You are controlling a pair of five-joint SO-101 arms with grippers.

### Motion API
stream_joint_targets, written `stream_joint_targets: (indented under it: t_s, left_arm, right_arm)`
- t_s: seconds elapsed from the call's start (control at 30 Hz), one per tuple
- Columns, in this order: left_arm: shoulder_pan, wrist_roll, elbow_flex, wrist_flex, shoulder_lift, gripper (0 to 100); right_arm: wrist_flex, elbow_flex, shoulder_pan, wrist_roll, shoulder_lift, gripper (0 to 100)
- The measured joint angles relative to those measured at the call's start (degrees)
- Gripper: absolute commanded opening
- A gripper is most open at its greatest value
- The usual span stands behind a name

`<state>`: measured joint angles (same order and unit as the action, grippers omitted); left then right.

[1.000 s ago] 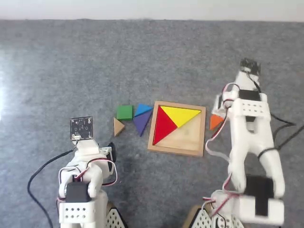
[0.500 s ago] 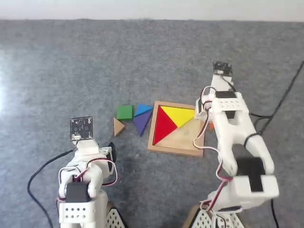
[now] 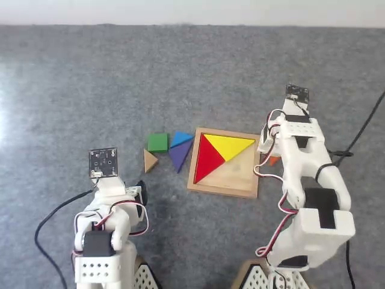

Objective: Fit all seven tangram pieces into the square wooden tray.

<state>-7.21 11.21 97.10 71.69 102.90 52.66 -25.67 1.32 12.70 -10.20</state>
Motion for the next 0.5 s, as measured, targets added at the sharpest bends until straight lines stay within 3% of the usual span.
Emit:
stream_joint_targets:
  t_s: [0.5]
  left_arm:
    - [0.00,0.00,0.00,0.00,0.00,14]
  right_arm:
    - [4.31,0.35,3.08,-3.60,11.25,18.1]
